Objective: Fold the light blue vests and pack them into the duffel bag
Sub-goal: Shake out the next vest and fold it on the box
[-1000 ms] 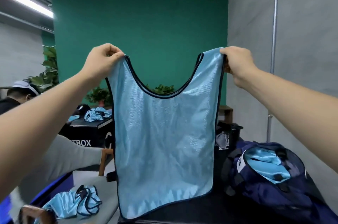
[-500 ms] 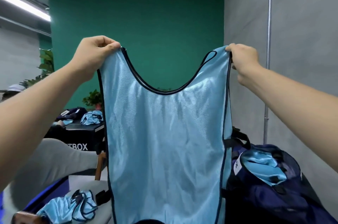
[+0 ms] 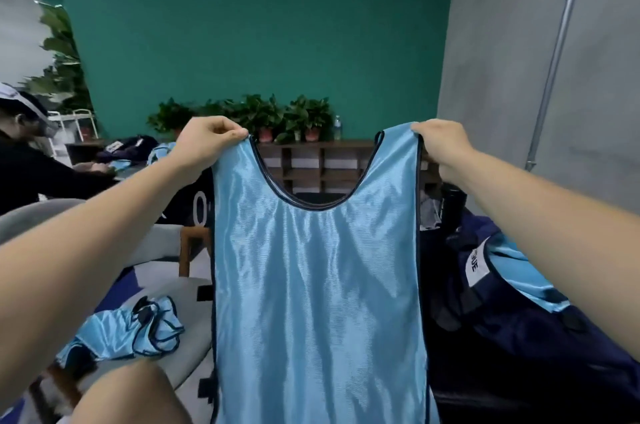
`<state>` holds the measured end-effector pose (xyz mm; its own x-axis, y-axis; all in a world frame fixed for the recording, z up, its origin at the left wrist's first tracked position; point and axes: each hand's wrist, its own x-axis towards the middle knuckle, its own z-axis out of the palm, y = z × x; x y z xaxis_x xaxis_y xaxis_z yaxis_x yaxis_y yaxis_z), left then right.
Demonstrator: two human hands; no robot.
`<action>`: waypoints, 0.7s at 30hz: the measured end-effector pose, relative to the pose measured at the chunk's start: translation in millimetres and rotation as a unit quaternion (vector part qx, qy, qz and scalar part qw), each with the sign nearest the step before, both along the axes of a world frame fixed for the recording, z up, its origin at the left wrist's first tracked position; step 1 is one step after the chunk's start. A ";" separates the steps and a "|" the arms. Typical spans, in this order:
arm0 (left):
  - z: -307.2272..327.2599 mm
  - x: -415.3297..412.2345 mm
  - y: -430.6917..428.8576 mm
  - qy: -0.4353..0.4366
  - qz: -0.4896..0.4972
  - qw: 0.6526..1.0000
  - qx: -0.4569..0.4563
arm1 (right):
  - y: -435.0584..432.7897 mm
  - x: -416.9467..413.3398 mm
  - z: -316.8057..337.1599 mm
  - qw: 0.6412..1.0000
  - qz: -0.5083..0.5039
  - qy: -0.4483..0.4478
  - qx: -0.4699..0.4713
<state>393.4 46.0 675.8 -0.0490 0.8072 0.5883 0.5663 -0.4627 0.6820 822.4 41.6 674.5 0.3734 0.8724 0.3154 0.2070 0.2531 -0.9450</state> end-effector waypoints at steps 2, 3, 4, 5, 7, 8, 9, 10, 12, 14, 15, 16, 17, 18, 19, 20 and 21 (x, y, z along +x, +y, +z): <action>-21.3 0.9 23.4 0.009 0.005 1.000 -0.021 | 24.3 2.3 -18.5 1.000 -0.003 0.003 -0.020; -29.6 0.7 35.6 0.008 0.005 0.999 -0.031 | 35.5 3.7 -25.7 1.000 -0.004 0.003 -0.028; -37.8 0.0 50.3 0.006 0.003 0.999 -0.039 | 47.1 5.1 -32.3 0.999 -0.006 0.002 -0.037; -45.4 -0.1 62.0 0.009 0.004 0.999 -0.049 | 59.1 6.9 -38.9 0.999 -0.010 -0.001 -0.045; -60.5 0.3 88.4 0.014 0.001 0.998 -0.064 | 82.6 8.6 -52.6 0.998 -0.021 -0.008 -0.058; -67.9 2.2 101.3 0.013 0.000 0.997 -0.074 | 95.2 9.0 -60.3 0.998 -0.025 -0.007 -0.060; -76.0 4.8 113.7 0.010 0.001 0.996 -0.089 | 107.8 9.7 -68.1 0.997 -0.029 -0.009 -0.069; -84.7 6.6 127.7 0.006 0.001 0.995 -0.101 | 123.1 11.1 -76.7 0.996 -0.031 -0.010 -0.084; -102.0 12.5 152.9 0.003 0.000 0.992 -0.125 | 151.1 13.2 -91.9 0.994 -0.039 -0.009 -0.100; -120.6 18.9 179.5 0.002 0.000 0.990 -0.138 | 180.1 14.9 -106.9 0.993 -0.040 -0.003 -0.115; -129.8 22.1 192.1 0.002 0.001 0.989 -0.146 | 192.3 14.9 -114.0 0.991 -0.041 0.003 -0.130; -139.2 25.1 204.7 0.002 0.003 0.989 -0.151 | 203.4 14.2 -121.1 0.988 -0.043 0.006 -0.147; -148.1 27.6 216.1 0.004 0.005 0.987 -0.158 | 214.0 13.4 -127.9 0.986 -0.048 0.006 -0.159; -158.0 29.7 229.6 0.004 0.003 0.986 -0.164 | 225.3 13.4 -134.9 0.984 -0.053 0.005 -0.168; -167.4 31.9 241.8 0.005 0.002 0.985 -0.171 | 236.4 13.9 -141.3 0.983 -0.054 0.003 -0.175; -176.9 33.8 254.4 0.004 0.001 0.984 -0.175 | 246.7 14.6 -148.2 0.982 -0.054 0.000 -0.179; -184.9 36.5 265.5 0.004 0.001 0.984 -0.180 | 257.1 16.3 -154.9 0.981 -0.054 -0.003 -0.185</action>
<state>429.8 311.5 490.9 -0.0467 0.9630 0.2654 0.5731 -0.1918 0.7968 838.7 298.6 519.6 0.4693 0.8830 -0.0130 0.2200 -0.1312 -0.9666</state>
